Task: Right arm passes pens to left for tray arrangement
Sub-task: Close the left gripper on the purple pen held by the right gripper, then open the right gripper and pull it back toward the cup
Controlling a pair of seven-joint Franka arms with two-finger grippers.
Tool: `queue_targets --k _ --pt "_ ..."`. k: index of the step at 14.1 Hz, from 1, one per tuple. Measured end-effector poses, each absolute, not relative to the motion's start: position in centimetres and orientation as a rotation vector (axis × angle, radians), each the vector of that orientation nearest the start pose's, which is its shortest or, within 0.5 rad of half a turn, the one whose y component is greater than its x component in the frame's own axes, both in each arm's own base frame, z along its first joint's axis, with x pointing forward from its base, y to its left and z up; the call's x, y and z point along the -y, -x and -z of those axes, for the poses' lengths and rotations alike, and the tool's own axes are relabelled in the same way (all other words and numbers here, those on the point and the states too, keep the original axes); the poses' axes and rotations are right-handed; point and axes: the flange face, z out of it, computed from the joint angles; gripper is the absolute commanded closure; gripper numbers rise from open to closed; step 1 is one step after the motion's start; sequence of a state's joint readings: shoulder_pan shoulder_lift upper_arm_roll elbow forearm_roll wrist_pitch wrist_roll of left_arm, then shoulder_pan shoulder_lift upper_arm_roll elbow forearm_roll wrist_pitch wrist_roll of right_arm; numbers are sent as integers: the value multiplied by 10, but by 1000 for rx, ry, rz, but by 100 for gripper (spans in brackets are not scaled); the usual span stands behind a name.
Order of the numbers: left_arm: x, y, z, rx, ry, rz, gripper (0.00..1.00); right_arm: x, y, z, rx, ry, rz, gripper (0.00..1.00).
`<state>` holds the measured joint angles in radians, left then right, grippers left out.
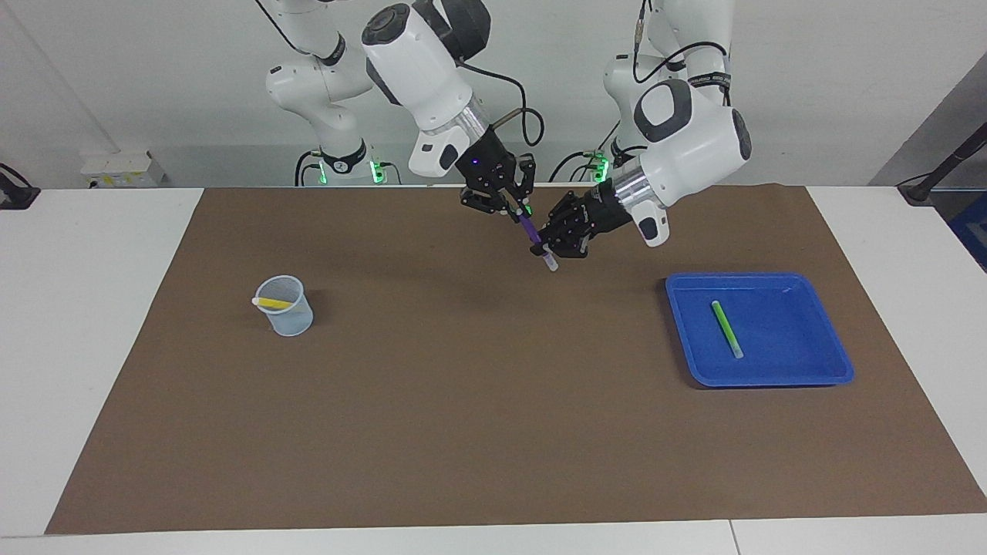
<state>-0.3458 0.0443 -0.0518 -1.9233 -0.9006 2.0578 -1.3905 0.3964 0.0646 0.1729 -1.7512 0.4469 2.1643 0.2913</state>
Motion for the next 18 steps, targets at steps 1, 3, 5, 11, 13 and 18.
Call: queue_targets --k 1,3,5,11,13,18 --pt "266 -526 -493 -1587 -1883 756 100 -344 -511 -564 115 2608 182 83" --pt "265 -526 -494 -1586 -1882 754 100 -343 -511 -564 114 2608 182 0" --pt "265 -526 -497 -1584 -1878 749 100 -341 -512 -564 108 2609 182 0" --pt "254 -532 -501 -1583 -1867 732 100 -277 -546 -560 136 2721 270 0" --pt "250 -533 -501 -1577 -1869 727 100 -244 -555 -552 261 2818 250 0" --pt "249 -529 -498 -1435 -2006 700 100 -134 -577 -527 562 2966 180 0"
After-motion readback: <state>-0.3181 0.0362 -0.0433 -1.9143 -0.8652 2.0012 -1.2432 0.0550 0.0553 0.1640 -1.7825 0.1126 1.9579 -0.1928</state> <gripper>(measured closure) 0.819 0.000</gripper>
